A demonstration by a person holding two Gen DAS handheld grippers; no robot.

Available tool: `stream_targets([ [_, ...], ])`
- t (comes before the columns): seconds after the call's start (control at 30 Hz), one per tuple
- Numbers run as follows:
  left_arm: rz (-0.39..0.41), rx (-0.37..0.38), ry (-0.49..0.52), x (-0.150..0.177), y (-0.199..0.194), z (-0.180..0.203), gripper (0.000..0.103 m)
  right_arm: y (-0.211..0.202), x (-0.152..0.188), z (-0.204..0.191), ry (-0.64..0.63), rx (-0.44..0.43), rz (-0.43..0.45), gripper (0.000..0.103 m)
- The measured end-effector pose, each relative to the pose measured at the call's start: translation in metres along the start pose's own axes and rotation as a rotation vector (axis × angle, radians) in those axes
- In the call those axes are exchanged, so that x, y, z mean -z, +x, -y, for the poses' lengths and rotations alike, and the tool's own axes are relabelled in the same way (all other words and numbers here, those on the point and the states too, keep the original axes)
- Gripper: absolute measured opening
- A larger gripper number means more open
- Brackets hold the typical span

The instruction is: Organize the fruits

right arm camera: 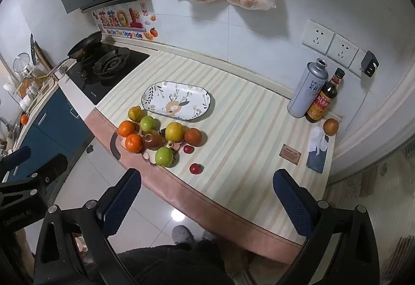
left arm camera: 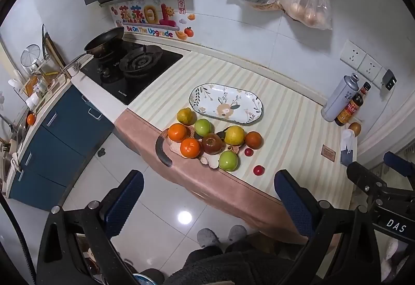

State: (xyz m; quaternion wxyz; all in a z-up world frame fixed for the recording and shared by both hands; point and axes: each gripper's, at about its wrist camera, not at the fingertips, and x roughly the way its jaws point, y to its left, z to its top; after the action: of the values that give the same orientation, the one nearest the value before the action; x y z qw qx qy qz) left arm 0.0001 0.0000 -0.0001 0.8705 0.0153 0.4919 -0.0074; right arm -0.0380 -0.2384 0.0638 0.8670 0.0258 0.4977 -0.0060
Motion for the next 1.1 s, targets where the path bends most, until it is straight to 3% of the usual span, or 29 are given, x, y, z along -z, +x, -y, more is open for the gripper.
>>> stream_targets([
  [1.1,0.007,0.015,-0.002,0.0002,-0.004,0.0,0.102,-0.0035,-0.0024,-0.0049,0.01,-0.007,0.014,0.103],
])
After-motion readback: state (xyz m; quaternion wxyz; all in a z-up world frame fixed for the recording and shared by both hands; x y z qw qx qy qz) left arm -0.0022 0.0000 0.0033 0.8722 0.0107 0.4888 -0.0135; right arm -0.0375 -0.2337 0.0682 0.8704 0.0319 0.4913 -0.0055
